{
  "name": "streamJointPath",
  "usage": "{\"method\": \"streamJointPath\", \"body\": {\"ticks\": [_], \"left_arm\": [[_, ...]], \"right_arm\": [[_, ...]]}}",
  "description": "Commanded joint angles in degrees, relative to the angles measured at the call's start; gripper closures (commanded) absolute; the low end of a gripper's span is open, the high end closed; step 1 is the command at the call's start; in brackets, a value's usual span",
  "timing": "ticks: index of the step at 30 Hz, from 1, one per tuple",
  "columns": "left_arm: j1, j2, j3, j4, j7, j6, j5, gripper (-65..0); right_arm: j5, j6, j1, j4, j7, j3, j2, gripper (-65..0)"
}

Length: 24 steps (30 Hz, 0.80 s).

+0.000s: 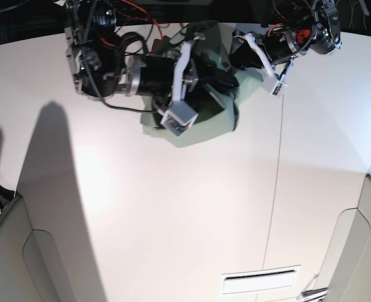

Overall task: Fold the T-shirt properly
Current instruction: 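Grasp the folded bundle with the right gripper and lift it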

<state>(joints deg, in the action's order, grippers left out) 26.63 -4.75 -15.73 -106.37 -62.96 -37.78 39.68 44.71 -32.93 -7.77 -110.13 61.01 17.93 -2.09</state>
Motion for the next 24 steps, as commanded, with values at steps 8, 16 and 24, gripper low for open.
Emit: {"method": "streamJointPath", "body": {"ticks": [8, 16, 24], "left_arm": [[0.0, -0.2, -0.1, -0.5, 0.2, -0.2, -0.1, 0.0], [0.0, -0.2, -0.1, -0.5, 0.2, -0.2, -0.1, 0.0], [-0.2, -0.2, -0.1, -0.9, 0.2, -0.2, 1.5, 0.0]], "right_arm": [[-6.0, 1.3, 0.6, -0.9, -4.7, 5.7, 0.2, 0.0], [-6.0, 1.6, 0.6, 0.4, -4.2, 5.8, 0.2, 0.0], [-5.5, 1.9, 0.6, 7.4, -4.1, 5.8, 0.2, 0.0]]}}
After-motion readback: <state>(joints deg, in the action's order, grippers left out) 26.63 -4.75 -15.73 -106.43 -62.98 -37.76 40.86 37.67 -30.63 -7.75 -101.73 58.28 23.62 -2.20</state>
